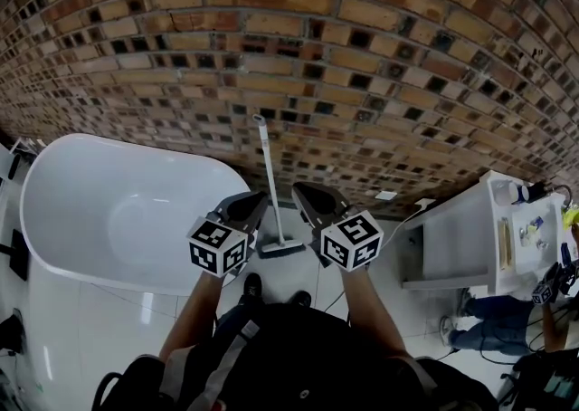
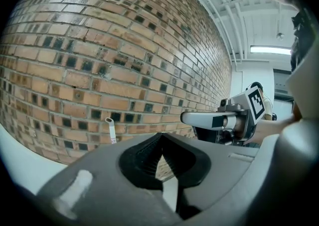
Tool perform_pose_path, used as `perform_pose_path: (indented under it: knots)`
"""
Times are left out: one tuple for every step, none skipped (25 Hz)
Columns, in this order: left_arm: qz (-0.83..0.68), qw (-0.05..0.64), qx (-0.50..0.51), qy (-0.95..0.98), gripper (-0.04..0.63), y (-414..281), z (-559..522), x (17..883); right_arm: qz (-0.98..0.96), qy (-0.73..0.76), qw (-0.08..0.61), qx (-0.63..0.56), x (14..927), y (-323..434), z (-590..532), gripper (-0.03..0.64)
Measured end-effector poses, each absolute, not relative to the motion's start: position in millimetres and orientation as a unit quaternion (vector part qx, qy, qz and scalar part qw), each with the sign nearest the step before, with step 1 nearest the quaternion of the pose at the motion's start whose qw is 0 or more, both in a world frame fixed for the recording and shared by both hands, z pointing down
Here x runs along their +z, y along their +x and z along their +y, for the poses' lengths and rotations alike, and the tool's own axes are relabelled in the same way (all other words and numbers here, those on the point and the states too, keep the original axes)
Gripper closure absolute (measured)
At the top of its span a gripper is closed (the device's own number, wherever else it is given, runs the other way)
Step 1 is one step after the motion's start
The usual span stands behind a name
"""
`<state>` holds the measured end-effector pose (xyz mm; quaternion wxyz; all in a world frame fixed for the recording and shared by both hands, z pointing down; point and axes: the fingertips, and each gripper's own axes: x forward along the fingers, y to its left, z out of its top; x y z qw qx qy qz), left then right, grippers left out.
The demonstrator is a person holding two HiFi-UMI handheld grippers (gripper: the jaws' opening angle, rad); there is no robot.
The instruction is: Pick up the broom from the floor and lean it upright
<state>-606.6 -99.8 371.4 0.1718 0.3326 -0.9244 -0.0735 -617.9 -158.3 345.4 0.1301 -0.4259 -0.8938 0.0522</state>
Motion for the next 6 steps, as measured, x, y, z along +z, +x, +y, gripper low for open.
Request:
perform_pose_path:
  knots:
    - [-0.924,0.171,-0.074,0.333,0.594,-607.3,-99.9,371.3,-0.894,-0.425,0.130,0.052,345.8,-618.2,-158.3,0.614]
    - [-0.924,0.171,-0.075,0.334,0.594,-607.7,-100.2,371.3,-0.894,-0.425,0.130,0.053,345.8,-618.6,-158.1,0.614]
    - [-0.924,0.172,-0.077,0.334,0.594,-607.9,-100.5,371.4,-0.894,-0.425,0.130,0.053,345.6,-619.0,-157.9,0.614]
    - [-0.923,0.172,-0.078,0.335,0.594,-607.9,-100.9,371.5,-0.894,-0.425,0.130,0.053,345.2,-619.4,-157.6,0.614]
    - [-0.923,0.173,-0.080,0.336,0.594,-608.0,-101.4,371.6,-0.894,-0.425,0.130,0.053,344.8,-619.9,-157.2,0.614]
    - [-0.922,0.173,-0.081,0.336,0.594,-608.1,-101.8,371.6,-0.894,-0.425,0.129,0.053,344.5,-620.4,-156.9,0.614]
